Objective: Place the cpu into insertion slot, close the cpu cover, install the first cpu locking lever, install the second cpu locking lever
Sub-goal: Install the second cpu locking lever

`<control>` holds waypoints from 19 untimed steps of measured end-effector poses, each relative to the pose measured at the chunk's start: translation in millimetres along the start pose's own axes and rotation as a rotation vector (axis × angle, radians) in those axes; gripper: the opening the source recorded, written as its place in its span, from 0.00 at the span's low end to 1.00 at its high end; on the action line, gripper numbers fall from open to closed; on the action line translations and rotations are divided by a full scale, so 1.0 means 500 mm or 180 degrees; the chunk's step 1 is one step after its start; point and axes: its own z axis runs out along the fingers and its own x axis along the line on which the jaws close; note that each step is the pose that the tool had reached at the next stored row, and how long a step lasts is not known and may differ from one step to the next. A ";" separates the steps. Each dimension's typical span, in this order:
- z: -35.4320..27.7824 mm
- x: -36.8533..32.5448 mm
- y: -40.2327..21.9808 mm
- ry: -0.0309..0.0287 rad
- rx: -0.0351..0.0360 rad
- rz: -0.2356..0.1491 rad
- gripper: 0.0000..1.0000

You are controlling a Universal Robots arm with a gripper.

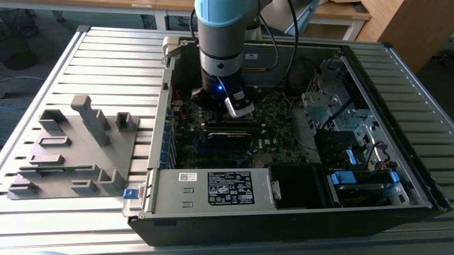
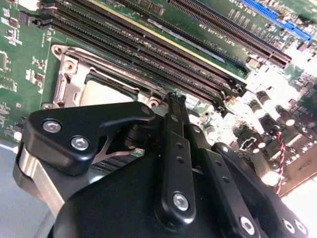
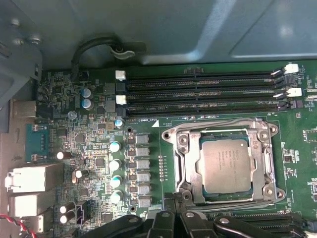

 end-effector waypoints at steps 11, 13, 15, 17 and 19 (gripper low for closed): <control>0.001 0.002 -0.011 0.0000 -0.0004 0.0000 0.11; 0.002 0.004 -0.012 -0.0001 -0.0004 0.0000 0.11; 0.003 0.004 -0.012 0.0000 -0.0003 0.0000 0.11; 0.003 0.004 -0.012 0.0000 -0.0003 0.0000 0.11; 0.004 0.005 -0.012 0.0000 -0.0003 0.0000 0.11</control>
